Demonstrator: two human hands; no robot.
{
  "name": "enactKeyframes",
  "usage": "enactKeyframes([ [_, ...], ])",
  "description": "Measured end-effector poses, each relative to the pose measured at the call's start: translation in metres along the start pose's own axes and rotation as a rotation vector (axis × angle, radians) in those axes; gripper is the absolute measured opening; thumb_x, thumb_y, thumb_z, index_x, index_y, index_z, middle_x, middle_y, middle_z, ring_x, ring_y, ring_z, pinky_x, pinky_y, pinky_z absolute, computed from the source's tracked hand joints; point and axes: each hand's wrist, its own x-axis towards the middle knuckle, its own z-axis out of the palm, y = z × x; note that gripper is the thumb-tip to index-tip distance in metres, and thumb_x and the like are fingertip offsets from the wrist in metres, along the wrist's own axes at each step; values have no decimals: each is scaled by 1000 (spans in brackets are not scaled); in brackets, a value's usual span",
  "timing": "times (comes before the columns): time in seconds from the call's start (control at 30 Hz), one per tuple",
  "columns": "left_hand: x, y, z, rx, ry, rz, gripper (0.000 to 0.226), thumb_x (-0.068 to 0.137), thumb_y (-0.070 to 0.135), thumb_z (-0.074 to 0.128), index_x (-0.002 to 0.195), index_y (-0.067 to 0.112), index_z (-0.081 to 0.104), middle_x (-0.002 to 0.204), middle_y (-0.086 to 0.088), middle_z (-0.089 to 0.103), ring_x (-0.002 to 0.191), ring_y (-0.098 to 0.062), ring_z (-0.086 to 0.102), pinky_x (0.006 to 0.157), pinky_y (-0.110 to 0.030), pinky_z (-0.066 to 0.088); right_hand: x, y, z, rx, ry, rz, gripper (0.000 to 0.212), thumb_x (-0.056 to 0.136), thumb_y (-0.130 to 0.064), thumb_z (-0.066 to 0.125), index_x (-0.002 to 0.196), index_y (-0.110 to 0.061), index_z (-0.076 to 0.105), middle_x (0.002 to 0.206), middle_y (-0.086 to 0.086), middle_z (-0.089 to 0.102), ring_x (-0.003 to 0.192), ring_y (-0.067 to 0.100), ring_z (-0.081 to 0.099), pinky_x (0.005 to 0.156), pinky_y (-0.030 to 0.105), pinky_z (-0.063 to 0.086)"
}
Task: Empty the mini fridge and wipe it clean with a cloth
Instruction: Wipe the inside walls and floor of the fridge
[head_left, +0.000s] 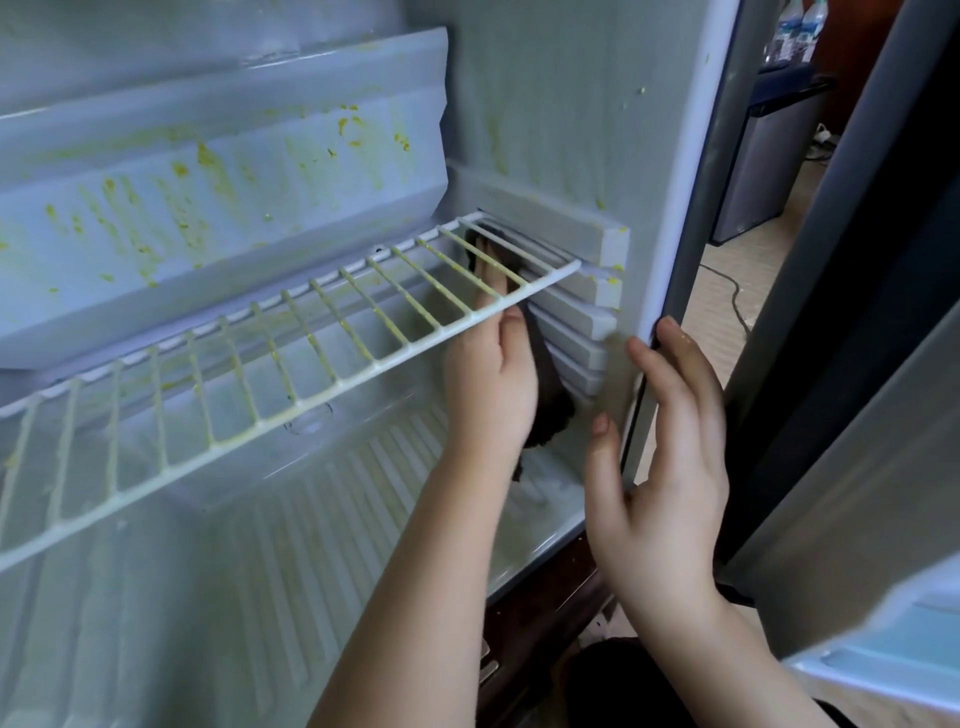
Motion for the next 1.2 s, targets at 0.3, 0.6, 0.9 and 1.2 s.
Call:
enactKeyframes([
  [0.3, -26, 16, -1, 69, -20, 233, 47, 92, 8, 35, 134, -2, 52, 140, -2, 47, 131, -18, 44, 109, -27, 35, 0, 1, 0, 75, 16, 18, 55, 83, 10, 50, 137, 4, 41, 147, 9, 35, 141, 17, 32, 111, 22, 30],
  [0.6, -49, 22, -7, 145, -56, 371, 45, 92, 6, 38, 134, 0, 53, 143, 0, 39, 134, -14, 44, 111, -23, 35, -2, 1, 2, 102, 35, 63, 62, 84, 12, 50, 142, -4, 36, 147, 6, 37, 140, 15, 34, 110, 39, 36],
  [0.9, -50, 41, -7, 233, -20, 383, 43, 94, 10, 41, 135, 6, 54, 144, -8, 50, 132, -10, 44, 108, -11, 30, -3, 1, -3, 151, 6, 91, 61, 87, 10, 44, 143, -11, 34, 148, 6, 39, 139, 13, 36, 110, 41, 36],
  [1.2, -40, 57, 6, 107, 157, 315, 27, 90, 8, 56, 113, 0, 66, 115, -12, 60, 110, -20, 57, 98, -33, 48, -3, 2, -7, 169, -20, 85, 58, 86, 10, 42, 141, -7, 39, 147, 4, 41, 139, 12, 36, 111, 35, 35],
])
